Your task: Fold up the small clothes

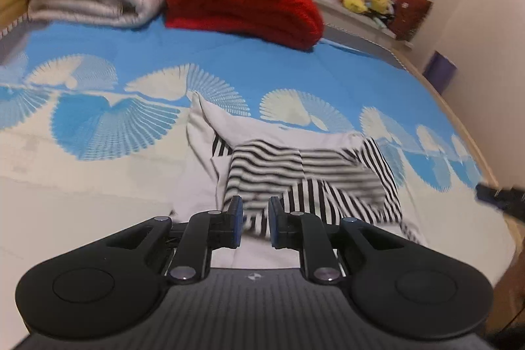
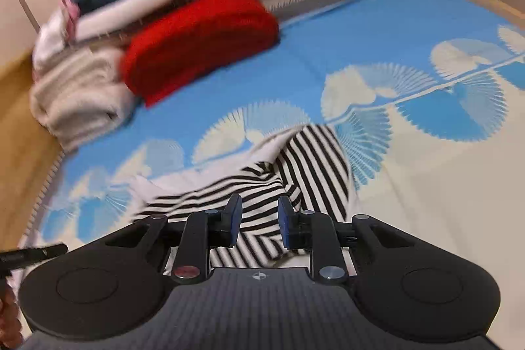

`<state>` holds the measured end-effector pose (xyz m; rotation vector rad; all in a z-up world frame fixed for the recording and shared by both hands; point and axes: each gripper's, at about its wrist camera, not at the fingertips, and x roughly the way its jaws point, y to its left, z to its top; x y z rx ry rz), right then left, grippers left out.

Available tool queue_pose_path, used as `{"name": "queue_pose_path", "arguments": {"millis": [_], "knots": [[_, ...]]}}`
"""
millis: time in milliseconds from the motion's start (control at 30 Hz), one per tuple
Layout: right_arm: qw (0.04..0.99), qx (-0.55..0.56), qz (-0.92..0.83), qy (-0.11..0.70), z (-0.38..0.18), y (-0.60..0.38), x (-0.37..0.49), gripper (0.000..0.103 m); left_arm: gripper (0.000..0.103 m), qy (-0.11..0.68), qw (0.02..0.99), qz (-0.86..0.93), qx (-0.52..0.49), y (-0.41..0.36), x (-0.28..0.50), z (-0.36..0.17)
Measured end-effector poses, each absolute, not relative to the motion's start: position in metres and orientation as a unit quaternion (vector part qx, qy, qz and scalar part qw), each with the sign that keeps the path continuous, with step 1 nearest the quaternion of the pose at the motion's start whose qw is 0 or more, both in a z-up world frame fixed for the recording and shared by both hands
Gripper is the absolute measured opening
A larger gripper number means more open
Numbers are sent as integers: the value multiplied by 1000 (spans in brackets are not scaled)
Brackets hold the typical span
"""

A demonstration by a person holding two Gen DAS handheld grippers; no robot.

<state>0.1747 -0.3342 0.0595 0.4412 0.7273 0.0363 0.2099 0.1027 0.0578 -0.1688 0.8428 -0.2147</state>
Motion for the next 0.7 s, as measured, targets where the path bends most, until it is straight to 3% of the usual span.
{"name": "queue_pose_path", "arguments": {"millis": [133,300,367,467,500,533,700], "knots": [[921,211,-10,329,68,-347,100,39,18,402,907,-101,-77,113,147,51],[900,221,-41,374,17,-358,50,39,26,445,881,-79,-139,129,95,-9],[872,224,-63,429,-11,-361,43,39,29,472,866,-59,-156,135,84,-37],[840,280,-68,460,-33,-369,44,40,47,513,840,-35,-175,140,85,-56],[834,281,-72,469,-41,-371,46,40,65,514,836,-41,-189,141,89,-59],[832,274,-79,477,-45,-369,46,40,75,517,834,-38,-191,141,91,-60],[812,252,-96,517,-73,-361,47,42,77,536,827,-3,-167,135,101,-74]]}}
